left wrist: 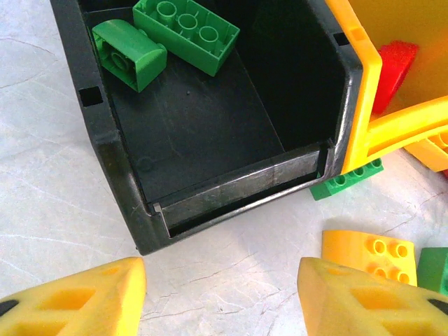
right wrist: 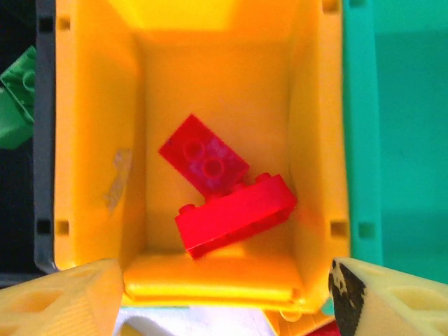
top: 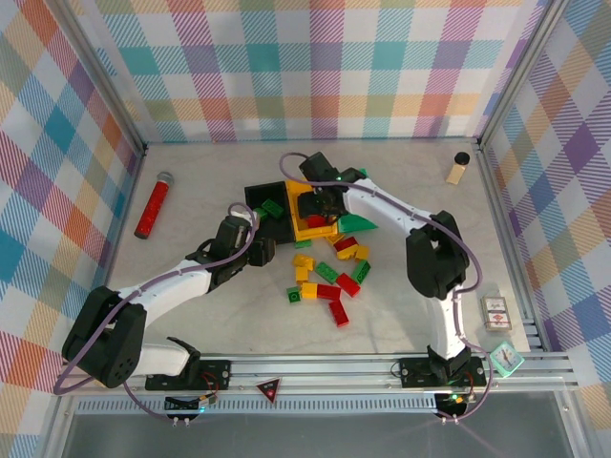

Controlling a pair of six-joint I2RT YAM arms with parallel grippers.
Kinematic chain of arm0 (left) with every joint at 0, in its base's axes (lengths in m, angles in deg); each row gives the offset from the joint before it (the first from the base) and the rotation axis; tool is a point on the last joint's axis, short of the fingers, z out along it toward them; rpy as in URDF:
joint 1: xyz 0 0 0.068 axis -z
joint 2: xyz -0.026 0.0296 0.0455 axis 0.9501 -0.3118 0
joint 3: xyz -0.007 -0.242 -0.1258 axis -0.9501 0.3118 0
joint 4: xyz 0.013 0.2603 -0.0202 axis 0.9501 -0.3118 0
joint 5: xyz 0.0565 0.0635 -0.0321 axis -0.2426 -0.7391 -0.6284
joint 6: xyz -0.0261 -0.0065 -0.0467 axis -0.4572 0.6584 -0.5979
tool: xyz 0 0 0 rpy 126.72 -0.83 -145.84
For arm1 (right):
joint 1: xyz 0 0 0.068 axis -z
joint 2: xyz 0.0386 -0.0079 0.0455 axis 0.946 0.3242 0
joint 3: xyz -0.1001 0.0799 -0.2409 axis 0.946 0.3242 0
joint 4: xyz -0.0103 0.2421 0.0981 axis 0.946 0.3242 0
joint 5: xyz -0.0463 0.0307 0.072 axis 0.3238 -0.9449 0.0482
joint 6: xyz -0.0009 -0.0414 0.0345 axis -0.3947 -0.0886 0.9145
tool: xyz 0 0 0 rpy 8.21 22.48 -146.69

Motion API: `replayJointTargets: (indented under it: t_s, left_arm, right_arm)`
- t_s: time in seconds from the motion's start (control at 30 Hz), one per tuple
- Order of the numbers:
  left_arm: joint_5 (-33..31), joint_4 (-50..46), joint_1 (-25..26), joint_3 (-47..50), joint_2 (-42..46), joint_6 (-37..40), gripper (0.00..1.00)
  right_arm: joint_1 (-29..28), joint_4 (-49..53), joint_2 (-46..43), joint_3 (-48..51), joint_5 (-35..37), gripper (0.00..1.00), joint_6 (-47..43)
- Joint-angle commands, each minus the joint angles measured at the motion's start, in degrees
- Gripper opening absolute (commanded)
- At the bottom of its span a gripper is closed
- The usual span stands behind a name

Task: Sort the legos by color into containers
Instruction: Place the lego in the container, then pick up the lego from the bottom-center of the table.

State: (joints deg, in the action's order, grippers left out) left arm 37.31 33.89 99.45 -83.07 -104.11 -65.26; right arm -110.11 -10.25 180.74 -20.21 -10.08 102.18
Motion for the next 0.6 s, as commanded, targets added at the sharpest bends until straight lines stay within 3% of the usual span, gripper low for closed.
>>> replayJointTargets:
  t_s: [0.0, 0.57]
  left_arm:
    - [0.8, -0.4, 0.0, -1.7, -0.4, -0.6, 0.59]
    - [3.7, 0.7, 0.1, -1.4, -0.6, -0.9, 0.59]
  right_arm:
    - [-1.2, -0.6, -5.8, 4.2, -1.6, 0.77, -0.3]
    - [-8.9, -2.4, -23.6, 31.5, -3.4, 0.75, 3.4]
